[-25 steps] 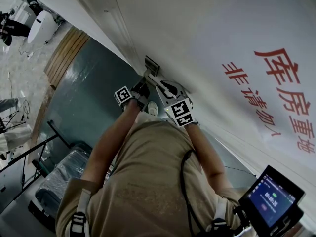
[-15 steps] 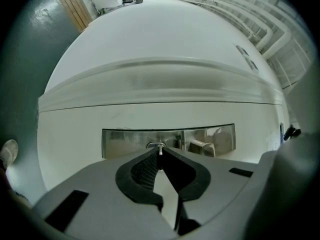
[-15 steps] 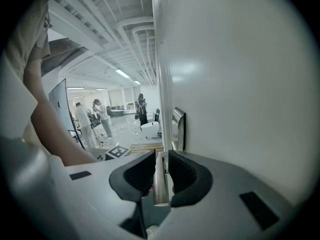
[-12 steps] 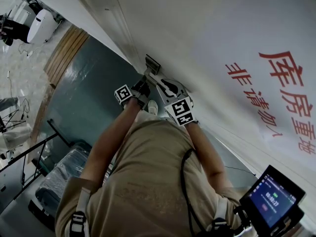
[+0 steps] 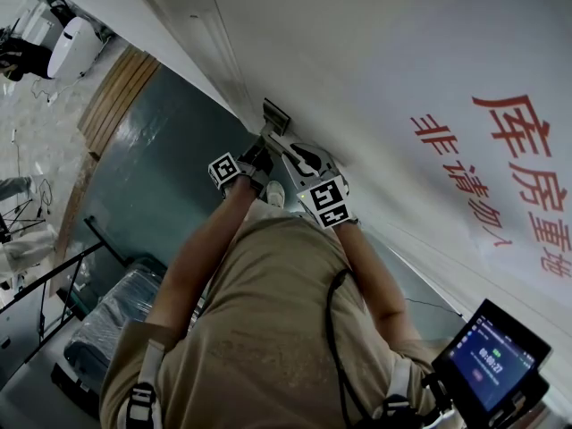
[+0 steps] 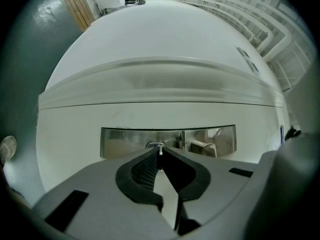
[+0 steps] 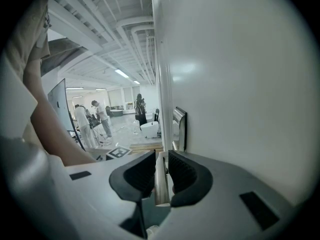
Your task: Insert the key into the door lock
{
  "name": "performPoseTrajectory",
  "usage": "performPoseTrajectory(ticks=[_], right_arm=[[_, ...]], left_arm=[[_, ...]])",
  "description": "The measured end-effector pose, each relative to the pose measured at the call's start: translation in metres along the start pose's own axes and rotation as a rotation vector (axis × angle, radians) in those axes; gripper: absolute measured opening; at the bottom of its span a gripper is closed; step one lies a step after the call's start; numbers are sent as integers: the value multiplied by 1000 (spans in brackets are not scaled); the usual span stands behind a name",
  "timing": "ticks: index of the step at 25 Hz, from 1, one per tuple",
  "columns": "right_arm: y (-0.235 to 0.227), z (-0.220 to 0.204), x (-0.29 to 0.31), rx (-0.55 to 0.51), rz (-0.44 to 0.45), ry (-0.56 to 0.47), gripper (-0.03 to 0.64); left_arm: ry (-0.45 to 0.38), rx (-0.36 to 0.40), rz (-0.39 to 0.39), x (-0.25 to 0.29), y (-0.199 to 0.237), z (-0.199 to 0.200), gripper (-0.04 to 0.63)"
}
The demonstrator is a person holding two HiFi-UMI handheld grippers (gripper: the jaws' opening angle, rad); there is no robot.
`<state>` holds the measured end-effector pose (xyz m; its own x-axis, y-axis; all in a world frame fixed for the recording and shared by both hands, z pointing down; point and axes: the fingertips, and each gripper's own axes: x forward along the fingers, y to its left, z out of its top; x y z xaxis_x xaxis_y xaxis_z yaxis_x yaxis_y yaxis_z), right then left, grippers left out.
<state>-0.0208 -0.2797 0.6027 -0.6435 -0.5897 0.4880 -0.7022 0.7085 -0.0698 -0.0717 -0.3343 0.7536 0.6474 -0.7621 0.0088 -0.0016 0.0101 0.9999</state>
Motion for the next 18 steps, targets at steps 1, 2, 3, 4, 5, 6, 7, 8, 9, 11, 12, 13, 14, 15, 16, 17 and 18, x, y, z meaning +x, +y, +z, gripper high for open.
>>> performPoseTrajectory(ticks=[1,2,3,4,5,6,7,8,9,11,12,13,14,15,16,17,18], right_arm=[[1,0,0,1,0,1,86],[1,0,0,2,0,2,86],[1,0,0,2,-1,2,86],[0,-1,-1,2,-1,3,87],[0,-2,-1,2,-2,5,86],[0,-3,-1,2,-3,8,86],[0,-4,-1,2,-3,9,87],[-1,-3,-1,2,-2,7,86],[-1,-2,-1,1,-2,2,87],[-2,-1,0,-5,-2,-7,86],[-1,-2,0,-7,-1,-7,86],[-1,-2,0,-6,1,-5,87],[0,-2,0,-3,2,-1,86],[0,-1,0,-1,2,2,86],[0,-1,0,0,3,3,86],[0,-1,0,1,4,3,86],[0,-1,0,2,5,3,86]], left_arm=[[1,4,0,0,0,0,34],[4,8,3,0,0,1,34],[5,11,7,0,2,1,34],[4,10,13,-1,6,1,34],[3,8,16,-1,10,2,34],[2,6,13,0,9,2,34],[3,6,7,1,5,1,34],[4,7,3,2,2,0,34],[7,11,1,3,0,0,34],[12,24,1,3,0,0,34],[13,28,2,3,0,0,34],[13,29,3,3,1,0,34],[12,27,3,3,1,0,34],[11,24,-1,3,0,0,34],[9,22,-5,3,0,0,34],[7,19,-8,3,-1,0,34],[6,19,-6,3,0,0,34]])
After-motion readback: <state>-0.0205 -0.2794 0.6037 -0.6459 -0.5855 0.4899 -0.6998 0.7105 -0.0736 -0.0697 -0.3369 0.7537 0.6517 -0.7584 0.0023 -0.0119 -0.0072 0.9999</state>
